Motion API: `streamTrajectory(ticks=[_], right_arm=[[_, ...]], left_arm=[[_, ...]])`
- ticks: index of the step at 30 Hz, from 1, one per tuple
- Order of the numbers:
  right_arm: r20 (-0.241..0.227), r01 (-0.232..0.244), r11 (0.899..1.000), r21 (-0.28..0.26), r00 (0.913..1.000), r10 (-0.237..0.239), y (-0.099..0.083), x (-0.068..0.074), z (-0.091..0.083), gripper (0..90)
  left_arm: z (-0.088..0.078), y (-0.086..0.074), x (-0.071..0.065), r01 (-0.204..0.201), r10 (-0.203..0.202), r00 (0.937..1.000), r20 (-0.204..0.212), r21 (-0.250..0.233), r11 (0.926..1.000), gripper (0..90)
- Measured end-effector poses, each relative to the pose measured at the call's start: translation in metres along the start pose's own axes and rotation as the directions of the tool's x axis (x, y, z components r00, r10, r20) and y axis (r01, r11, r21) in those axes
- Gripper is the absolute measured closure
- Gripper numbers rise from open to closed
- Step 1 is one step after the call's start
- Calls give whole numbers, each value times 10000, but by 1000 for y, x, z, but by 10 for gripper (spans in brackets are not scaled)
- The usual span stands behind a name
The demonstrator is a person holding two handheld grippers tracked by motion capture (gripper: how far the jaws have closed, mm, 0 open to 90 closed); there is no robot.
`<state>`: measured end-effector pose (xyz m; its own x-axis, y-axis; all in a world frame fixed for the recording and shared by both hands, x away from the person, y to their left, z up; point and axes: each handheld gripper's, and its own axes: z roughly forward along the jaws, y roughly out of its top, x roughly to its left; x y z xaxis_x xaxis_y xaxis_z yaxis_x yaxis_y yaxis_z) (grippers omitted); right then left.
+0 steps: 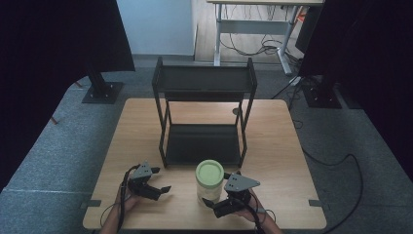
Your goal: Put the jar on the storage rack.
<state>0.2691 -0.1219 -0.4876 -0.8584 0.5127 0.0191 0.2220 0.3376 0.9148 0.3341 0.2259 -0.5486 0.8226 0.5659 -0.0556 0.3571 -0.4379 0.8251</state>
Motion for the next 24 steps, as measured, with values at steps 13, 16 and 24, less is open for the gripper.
streamTrajectory(ticks=[13, 16, 24], right_arm=[[521, 443, 9989, -118, 9977, -437, 6, 1, 17, 95], [571, 413, 9988, -280, 9976, -397, 4, 2, 17, 101], [627, 322, 9981, -534, 9976, -289, 1, 2, 16, 105]], left_arm=[[0, 0, 0, 14, -14, 10000, 13, 27, 10000, 77], [0, 0, 0, -10, 10, 10000, 5, 58, 10000, 77], [0, 0, 0, 25, -25, 10000, 44, 30, 10000, 77]])
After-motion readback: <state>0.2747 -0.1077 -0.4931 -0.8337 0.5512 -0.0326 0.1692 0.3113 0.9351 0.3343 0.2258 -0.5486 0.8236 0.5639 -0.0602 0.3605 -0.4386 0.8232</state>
